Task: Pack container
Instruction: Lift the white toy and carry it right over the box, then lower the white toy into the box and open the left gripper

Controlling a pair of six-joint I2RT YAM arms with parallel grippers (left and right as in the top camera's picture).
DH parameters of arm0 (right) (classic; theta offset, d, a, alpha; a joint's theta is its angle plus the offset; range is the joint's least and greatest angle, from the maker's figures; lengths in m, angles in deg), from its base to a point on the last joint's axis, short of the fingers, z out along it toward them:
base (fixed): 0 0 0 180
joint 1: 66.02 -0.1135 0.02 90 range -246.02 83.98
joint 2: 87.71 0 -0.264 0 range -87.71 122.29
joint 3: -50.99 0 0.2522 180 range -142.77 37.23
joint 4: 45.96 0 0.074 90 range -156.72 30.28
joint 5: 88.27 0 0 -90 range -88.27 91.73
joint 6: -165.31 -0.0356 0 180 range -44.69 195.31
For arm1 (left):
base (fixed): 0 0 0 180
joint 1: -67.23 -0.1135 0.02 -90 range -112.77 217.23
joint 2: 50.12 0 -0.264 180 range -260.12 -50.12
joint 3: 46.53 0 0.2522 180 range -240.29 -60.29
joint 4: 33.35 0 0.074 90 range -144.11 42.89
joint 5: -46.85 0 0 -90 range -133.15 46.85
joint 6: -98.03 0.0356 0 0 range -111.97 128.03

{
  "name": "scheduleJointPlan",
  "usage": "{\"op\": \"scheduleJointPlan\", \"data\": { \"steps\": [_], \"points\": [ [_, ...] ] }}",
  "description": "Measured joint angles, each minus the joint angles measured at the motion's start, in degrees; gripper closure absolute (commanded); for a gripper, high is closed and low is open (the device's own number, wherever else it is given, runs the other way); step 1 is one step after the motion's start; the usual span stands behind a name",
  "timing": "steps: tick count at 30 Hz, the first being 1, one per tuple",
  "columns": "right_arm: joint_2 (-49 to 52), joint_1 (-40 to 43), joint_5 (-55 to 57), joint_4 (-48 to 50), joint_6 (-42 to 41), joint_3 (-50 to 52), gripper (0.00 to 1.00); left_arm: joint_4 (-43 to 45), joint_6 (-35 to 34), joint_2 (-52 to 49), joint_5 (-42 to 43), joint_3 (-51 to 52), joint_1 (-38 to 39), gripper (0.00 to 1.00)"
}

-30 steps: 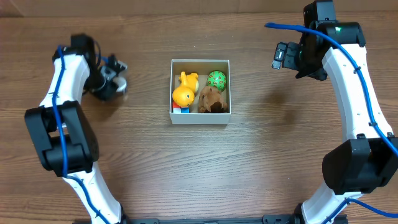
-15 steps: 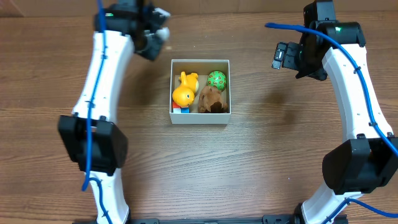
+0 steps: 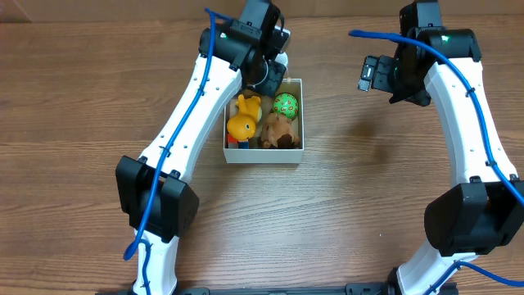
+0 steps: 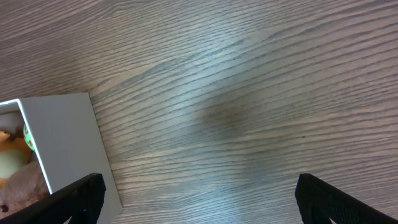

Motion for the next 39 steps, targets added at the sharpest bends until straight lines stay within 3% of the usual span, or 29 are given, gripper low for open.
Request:
{"op": "scheduleJointPlan", "data": {
  "steps": [2, 3, 5, 14, 19, 22, 30, 34, 39],
  "points": [
    [0.00, 0.00, -0.02, 0.02, 0.00, 0.00, 0.00, -0.72, -2.27, 0.00, 0.00, 0.00, 0.00, 0.85],
    [0.00, 0.00, 0.00, 0.04, -0.02, 0.00, 0.00, -0.85, -3.37, 0.00, 0.00, 0.00, 0.00, 0.73],
    [0.00, 0.00, 0.00, 0.04, -0.02, 0.00, 0.00, -0.98, -4.37, 0.00, -0.04, 0.00, 0.00, 0.62],
    [0.00, 0.00, 0.00, 0.02, -0.02, 0.00, 0.00, -1.03, -6.40, 0.00, 2.56, 0.00, 0.00, 0.58],
    [0.00, 0.00, 0.00, 0.00, 0.02, 0.00, 0.00, -1.29, -6.64, 0.00, 3.21, -0.07, -0.02, 0.64],
    [0.00, 0.00, -0.02, -0.02, 0.00, 0.00, 0.00, -4.59, -6.60, 0.00, 3.26, -0.44, -0.17, 0.56],
    [0.00, 0.00, -0.02, 0.04, 0.00, 0.00, 0.00, -14.51, -7.67, 0.00, 0.70, -0.68, -0.76, 0.73],
    [0.00, 0.00, 0.00, 0.04, 0.00, 0.00, 0.00, -16.24, -9.07, 0.00, -3.34, -0.55, -0.76, 0.94],
    [0.00, 0.00, 0.00, 0.04, -0.02, 0.00, 0.00, -16.28, -11.10, 0.00, -5.68, 0.13, -0.87, 0.96]
  ]
}}
